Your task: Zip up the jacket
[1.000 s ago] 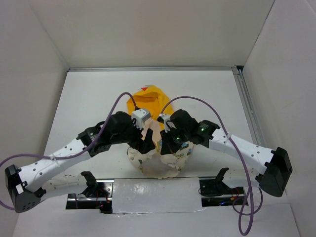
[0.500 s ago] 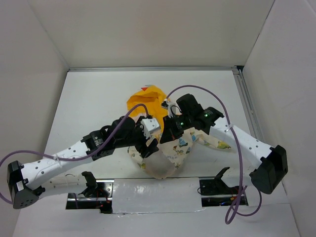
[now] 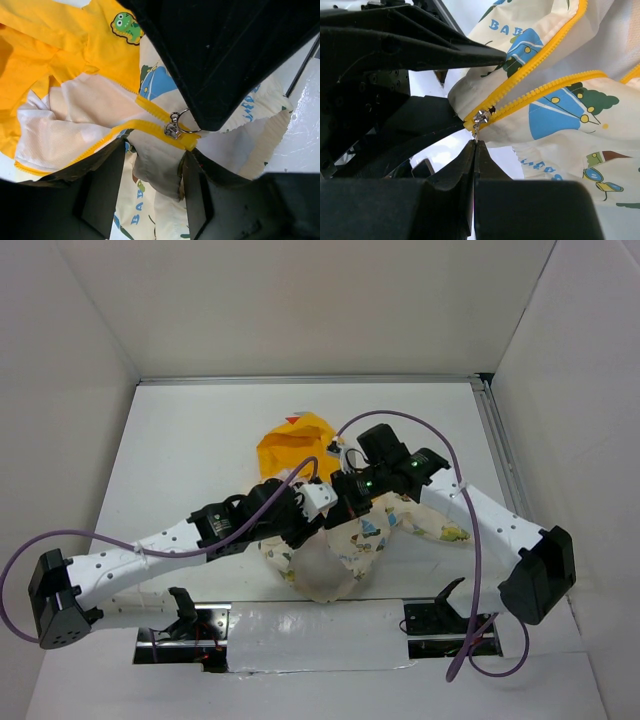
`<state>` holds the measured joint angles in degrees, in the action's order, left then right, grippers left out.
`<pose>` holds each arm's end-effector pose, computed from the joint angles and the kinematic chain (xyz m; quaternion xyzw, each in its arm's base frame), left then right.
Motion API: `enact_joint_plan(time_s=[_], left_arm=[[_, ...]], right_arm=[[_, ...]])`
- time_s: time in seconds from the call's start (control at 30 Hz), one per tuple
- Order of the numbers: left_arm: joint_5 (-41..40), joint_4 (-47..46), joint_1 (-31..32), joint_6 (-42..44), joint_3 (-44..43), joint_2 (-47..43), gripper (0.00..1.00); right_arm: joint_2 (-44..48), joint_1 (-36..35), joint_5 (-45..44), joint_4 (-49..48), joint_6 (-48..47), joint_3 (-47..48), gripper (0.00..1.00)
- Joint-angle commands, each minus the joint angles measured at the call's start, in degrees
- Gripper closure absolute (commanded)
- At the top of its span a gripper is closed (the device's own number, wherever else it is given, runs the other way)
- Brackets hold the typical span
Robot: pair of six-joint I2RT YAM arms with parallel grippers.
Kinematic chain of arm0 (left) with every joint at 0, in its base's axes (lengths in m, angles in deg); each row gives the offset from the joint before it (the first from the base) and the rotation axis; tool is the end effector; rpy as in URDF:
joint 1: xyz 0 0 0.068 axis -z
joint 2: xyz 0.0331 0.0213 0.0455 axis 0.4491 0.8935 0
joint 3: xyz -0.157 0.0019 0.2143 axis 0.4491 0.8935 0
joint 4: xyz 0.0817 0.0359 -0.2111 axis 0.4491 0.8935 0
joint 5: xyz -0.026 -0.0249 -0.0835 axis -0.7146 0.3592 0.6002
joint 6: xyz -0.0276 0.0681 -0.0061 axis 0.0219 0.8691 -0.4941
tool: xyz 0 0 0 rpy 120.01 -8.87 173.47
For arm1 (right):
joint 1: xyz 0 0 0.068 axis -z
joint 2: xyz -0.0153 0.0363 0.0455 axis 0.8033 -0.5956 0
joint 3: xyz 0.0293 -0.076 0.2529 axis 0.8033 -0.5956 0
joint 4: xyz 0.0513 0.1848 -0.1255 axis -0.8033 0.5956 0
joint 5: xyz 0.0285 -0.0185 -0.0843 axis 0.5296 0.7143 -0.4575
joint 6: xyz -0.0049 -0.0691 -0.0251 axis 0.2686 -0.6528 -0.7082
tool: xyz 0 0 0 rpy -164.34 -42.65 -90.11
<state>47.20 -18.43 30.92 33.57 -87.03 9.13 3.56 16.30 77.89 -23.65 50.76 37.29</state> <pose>0.1379 -0.2081 0.2900 0.4013 0.7696 -0.2073 0.4513 0.1761 0.1838 0.2893 -0.2612 0.8565 0.4302 0.1150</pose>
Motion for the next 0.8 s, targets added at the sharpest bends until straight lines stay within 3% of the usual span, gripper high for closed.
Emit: enact_joint_plan(time_s=[0.0, 0.1, 0.17, 0.2, 0.23, 0.3, 0.47, 0.77], left_arm=[[-0.19, -4.16, 0.93, 1.37, -1.59, -1.33, 0.41], [1.13, -5.04, 1.54, 2.25, -1.15, -2.39, 0.41], [2.7, -4.95, 1.72, 2.43, -1.32, -2.56, 0.5], [3.06, -4.95, 1.72, 2.6, -1.32, -2.56, 0.57], [3.32, -5.21, 1.9, 2.69, -1.24, -2.65, 0.78], [2.19, -5.3, 2.07, 2.26, -1.15, -2.74, 1.0], [3.49, -6.35, 2.16, 3.39, -0.01, -4.58, 1.0], [7.89, -7.06, 2.42, 3.31, 0.17, -8.36, 1.0]], right_arm=[[-0.68, 0.58, 2.12, 0.72, -0.53, 2.8, 1.0], [-2.08, 0.67, 2.2, 0.19, -0.36, 3.07, 1.0], [-2.79, 0.76, 1.94, 0.02, -0.45, 3.77, 1.0], [-3.05, 0.67, 1.94, -0.68, -0.36, 3.86, 1.0], [-3.14, 0.67, 1.77, -0.86, -0.18, 3.94, 1.0], [-3.41, 0.76, 1.07, -1.3, -0.01, 4.12, 1.0], [-2.62, 0.93, -4.46, -1.65, 1.31, 4.56, 1.0], [-6.03, -0.82, -27.84, -2.09, 1.58, 3.95, 1.0]])
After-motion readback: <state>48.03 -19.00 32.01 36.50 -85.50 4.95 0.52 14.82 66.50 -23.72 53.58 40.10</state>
